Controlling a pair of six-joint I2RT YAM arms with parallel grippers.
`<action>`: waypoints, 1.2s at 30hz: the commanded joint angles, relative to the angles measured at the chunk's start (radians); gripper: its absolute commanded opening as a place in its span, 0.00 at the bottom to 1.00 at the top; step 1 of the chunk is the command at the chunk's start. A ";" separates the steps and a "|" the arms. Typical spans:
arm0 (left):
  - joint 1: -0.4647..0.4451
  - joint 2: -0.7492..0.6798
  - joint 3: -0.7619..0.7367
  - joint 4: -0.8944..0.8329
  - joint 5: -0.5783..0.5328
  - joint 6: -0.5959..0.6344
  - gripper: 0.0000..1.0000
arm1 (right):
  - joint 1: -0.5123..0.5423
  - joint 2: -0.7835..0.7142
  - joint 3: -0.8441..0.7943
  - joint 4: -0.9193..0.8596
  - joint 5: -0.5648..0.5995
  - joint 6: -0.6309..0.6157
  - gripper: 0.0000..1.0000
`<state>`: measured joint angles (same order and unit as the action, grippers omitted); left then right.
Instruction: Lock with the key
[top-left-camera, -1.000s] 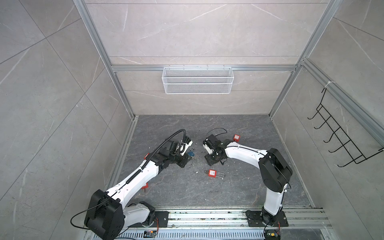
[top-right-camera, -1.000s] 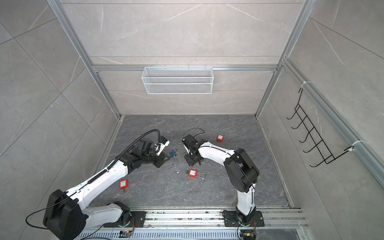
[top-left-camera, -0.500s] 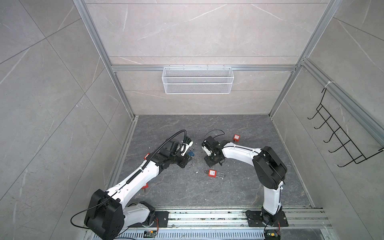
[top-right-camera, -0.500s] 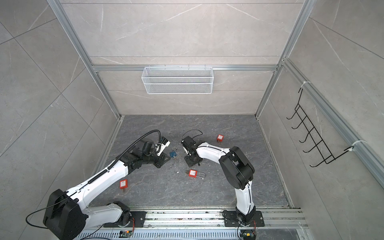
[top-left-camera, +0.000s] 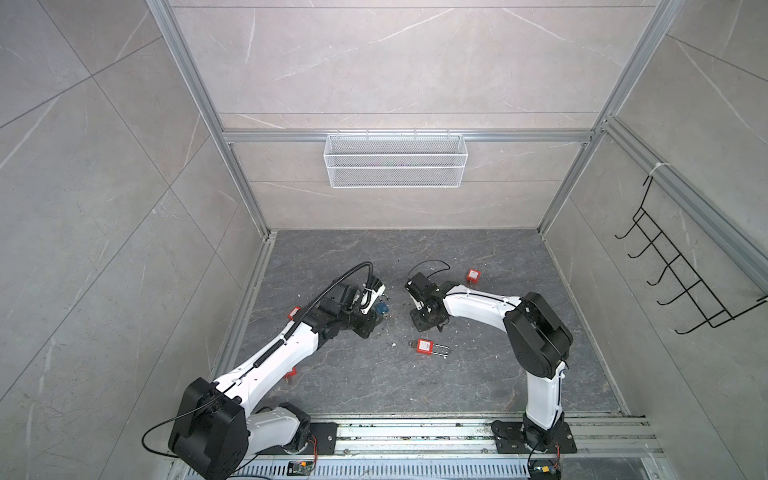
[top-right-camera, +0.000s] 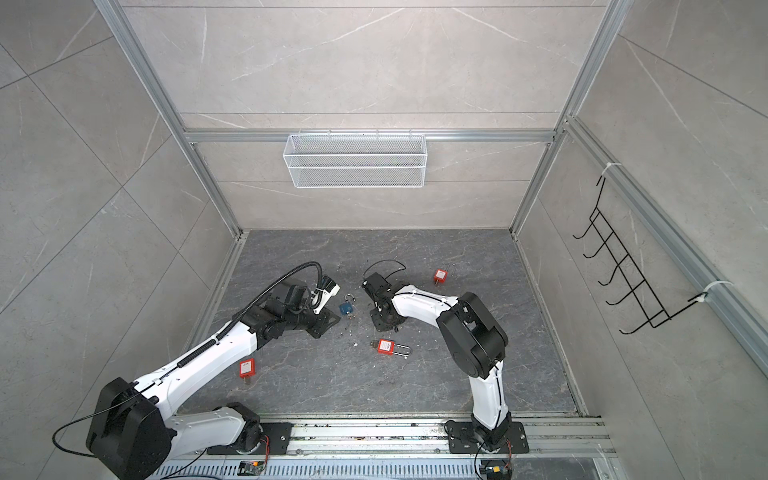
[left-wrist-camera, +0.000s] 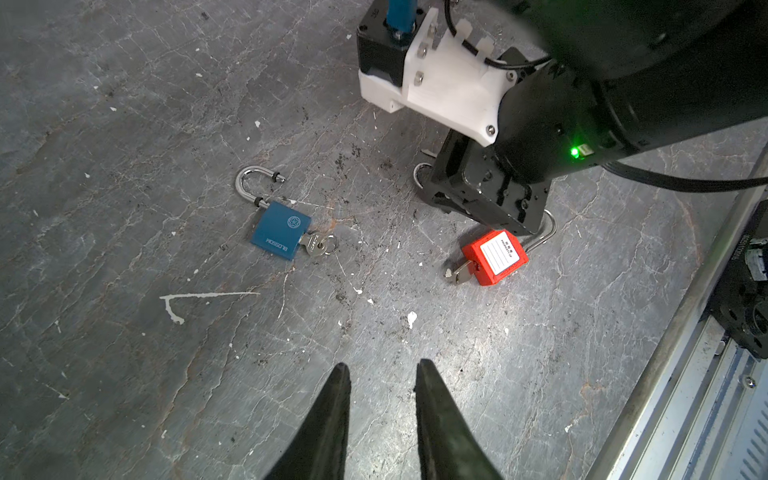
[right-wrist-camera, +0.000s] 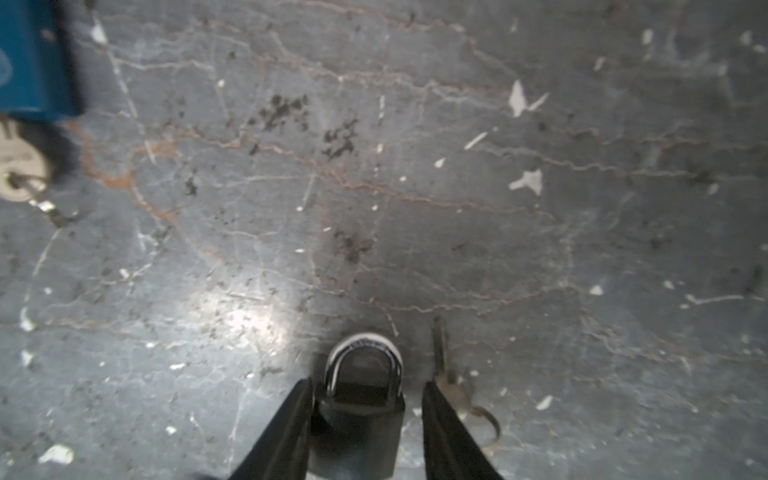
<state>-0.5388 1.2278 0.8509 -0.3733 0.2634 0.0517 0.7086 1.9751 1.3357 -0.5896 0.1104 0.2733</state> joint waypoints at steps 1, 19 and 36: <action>-0.003 -0.019 0.000 0.003 -0.003 -0.011 0.30 | 0.005 0.033 0.036 -0.045 0.027 0.089 0.44; -0.003 -0.031 -0.002 0.014 -0.003 0.015 0.30 | 0.005 -0.180 0.074 -0.194 0.017 0.224 0.57; -0.003 -0.056 0.006 0.015 -0.001 -0.008 0.30 | 0.122 -0.355 -0.165 -0.197 0.120 1.445 0.72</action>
<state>-0.5388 1.2095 0.8501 -0.3622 0.2630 0.0540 0.7994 1.5791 1.1202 -0.7094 0.1574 1.4429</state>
